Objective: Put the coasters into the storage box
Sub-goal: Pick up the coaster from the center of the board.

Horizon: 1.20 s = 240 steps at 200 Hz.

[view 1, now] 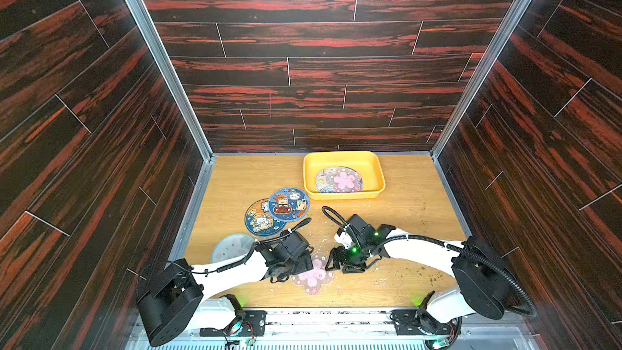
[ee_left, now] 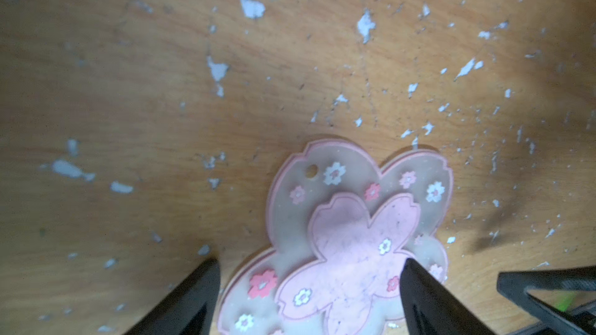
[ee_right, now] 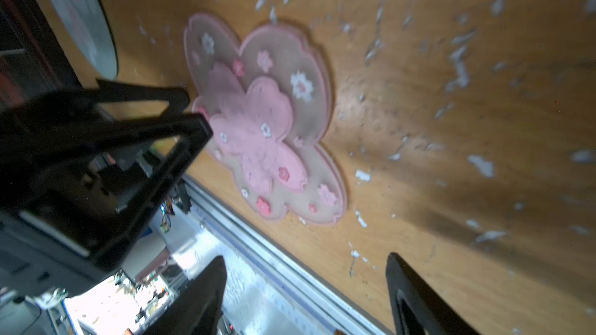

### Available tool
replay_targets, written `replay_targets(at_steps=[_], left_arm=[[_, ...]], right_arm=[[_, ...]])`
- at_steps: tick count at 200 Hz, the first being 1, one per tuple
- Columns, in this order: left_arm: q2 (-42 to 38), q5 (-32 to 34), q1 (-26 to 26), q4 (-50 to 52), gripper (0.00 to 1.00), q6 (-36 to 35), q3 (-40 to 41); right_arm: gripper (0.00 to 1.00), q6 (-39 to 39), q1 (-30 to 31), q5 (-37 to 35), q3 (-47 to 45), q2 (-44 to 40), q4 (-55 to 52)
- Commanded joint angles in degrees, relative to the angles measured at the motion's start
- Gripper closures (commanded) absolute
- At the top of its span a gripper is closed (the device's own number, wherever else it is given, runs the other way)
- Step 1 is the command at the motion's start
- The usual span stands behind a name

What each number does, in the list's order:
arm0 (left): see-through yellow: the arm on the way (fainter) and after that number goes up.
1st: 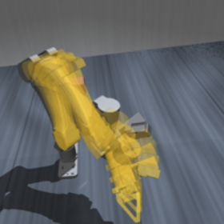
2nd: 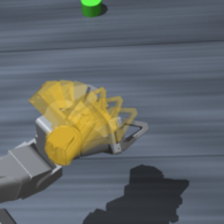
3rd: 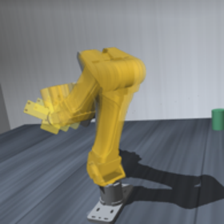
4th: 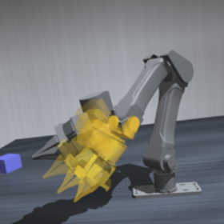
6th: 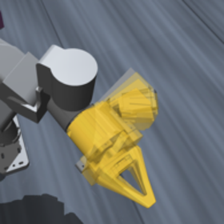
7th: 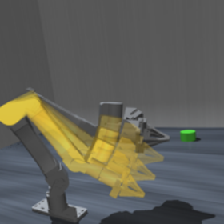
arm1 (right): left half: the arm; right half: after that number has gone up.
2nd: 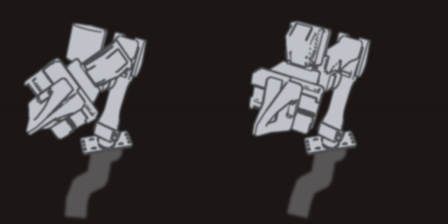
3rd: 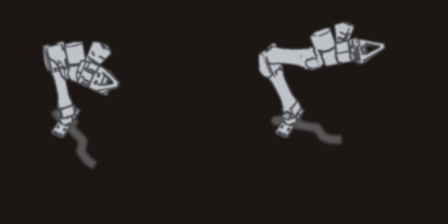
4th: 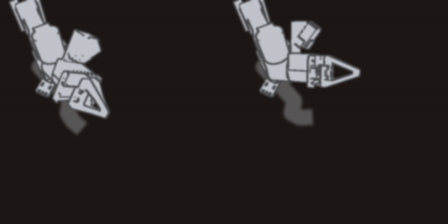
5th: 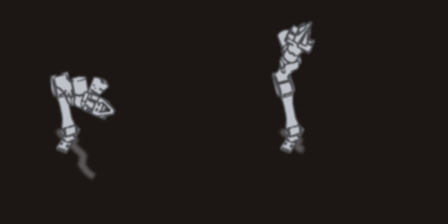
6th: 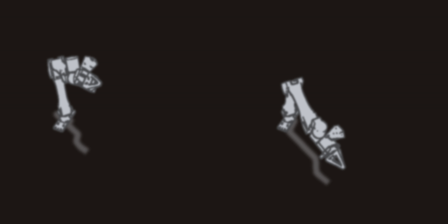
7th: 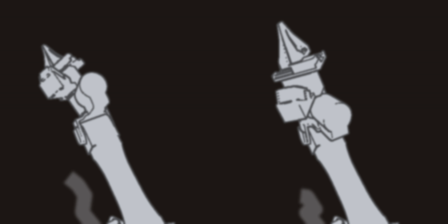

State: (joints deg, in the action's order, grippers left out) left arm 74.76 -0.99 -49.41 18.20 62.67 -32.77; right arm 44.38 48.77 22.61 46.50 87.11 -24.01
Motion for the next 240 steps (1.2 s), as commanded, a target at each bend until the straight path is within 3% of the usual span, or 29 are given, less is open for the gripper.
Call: replay_targets(at_steps=[1,75,240], left_arm=[[3.45,-0.06,-0.83,1.58,0.12,1.05,2.04],[3.74,-0.41,-4.99,1.68,0.2,3.2,2.97],[2.16,-0.94,-5.52,0.7,0.24,3.25,4.96]], right_arm=[[0.23,1.81,0.57,-2.21,-0.53,0.55,0.71],[0.3,3.36,4.13,-5.46,0.87,5.48,1.11],[0.36,3.43,5.28,-7.05,4.1,12.01,2.13]])
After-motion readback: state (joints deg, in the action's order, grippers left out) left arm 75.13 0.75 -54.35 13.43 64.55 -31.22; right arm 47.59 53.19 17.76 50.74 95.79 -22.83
